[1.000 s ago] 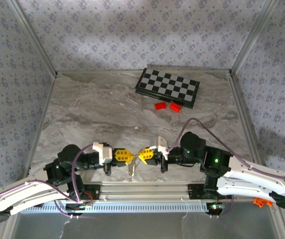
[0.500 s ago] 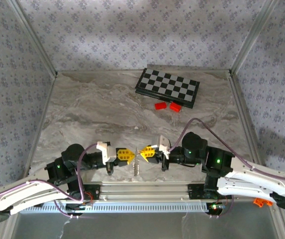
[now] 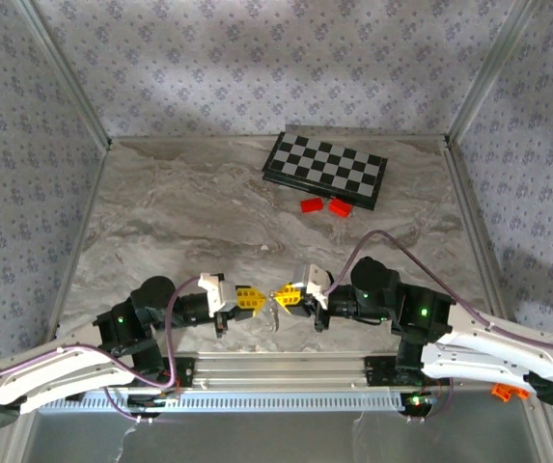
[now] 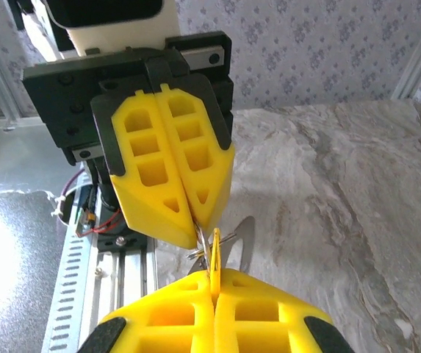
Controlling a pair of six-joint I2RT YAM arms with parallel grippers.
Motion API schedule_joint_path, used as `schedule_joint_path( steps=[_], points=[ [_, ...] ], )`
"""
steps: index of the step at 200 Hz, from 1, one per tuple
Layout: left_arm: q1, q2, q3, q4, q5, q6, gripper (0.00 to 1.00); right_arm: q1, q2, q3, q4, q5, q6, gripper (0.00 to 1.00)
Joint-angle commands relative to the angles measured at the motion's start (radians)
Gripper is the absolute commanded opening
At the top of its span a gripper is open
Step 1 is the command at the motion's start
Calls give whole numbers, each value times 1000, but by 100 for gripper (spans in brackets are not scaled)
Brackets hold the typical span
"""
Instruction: Put the keys on the keyring
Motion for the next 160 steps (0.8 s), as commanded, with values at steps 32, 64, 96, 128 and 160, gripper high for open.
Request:
schedule_joint_path(
  steps=[32,64,96,128,160],
  points=[
    [0,-12,10,-18,-85,23,3,-23,49,120,-129,83,-8,0],
    [-1,-18,-13,-14,-141,22,20,-48,91,153,-169,89,4,0],
    [1,-19,-29,-10,-187,17,38,-75,140,198,-222,109,24,0],
    [0,-26,-37,-20,-238,-10,53,-128,185,233,-266,126,57,0],
    [-1,-47,-49,-24,-278,-36,65,-195,230,266,-312,119,88,0]
  ],
)
